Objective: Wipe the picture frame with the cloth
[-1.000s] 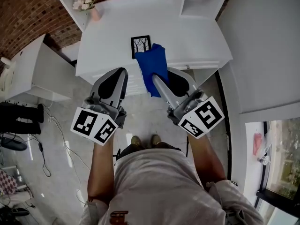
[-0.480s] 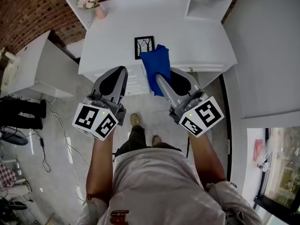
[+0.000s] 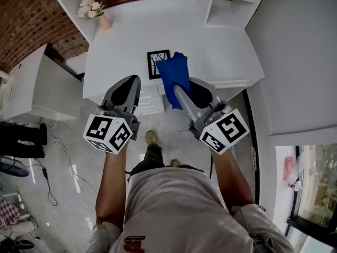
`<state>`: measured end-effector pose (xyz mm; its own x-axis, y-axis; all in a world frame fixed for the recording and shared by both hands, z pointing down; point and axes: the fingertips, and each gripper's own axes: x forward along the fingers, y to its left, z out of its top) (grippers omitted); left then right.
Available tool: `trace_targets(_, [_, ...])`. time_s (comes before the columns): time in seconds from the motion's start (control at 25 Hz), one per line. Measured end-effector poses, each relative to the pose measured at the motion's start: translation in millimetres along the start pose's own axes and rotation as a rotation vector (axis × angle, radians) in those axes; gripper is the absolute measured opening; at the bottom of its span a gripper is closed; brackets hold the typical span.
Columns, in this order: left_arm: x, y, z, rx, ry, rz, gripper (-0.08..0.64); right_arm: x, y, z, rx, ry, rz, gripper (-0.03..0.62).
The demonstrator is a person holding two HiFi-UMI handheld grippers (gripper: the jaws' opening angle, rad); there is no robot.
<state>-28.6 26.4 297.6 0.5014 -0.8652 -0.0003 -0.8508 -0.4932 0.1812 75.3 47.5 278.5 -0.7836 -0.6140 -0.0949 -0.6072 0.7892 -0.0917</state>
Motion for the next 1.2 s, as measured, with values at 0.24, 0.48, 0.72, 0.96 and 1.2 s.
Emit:
trace_targets(0.24, [40.4, 57.9, -18.7, -0.041, 0.094, 0.012, 0.002, 47.5, -27.7, -10.3, -0.012, 0.044, -0.053, 0.071])
trace_targets(0.48, [76.5, 110.2, -42.5, -0.101, 0.186, -0.015, 0.062, 99.3, -50.9, -27.5, -0.021, 0.096, -0.109, 0.071])
trace_targets(0.72, [112.9, 147.4, -81.9, -0.152, 0.335, -0.023, 0.103, 138.7, -78.4, -57.1, -0.006, 0.172, -0.177, 0.071])
trace_targets(0.96, [141.4, 164.0, -131.1, -0.194, 0.531, -0.051, 0.144, 168.9, -110.1, -101.6, 0.022, 0.307, -0.263, 0.071])
trace_targets(1.2, [157.5, 176.3, -170.7, -0.258, 0.678, -0.043, 0.153, 185.3, -134.5, -152.3, 0.092, 0.482, -0.312, 0.072])
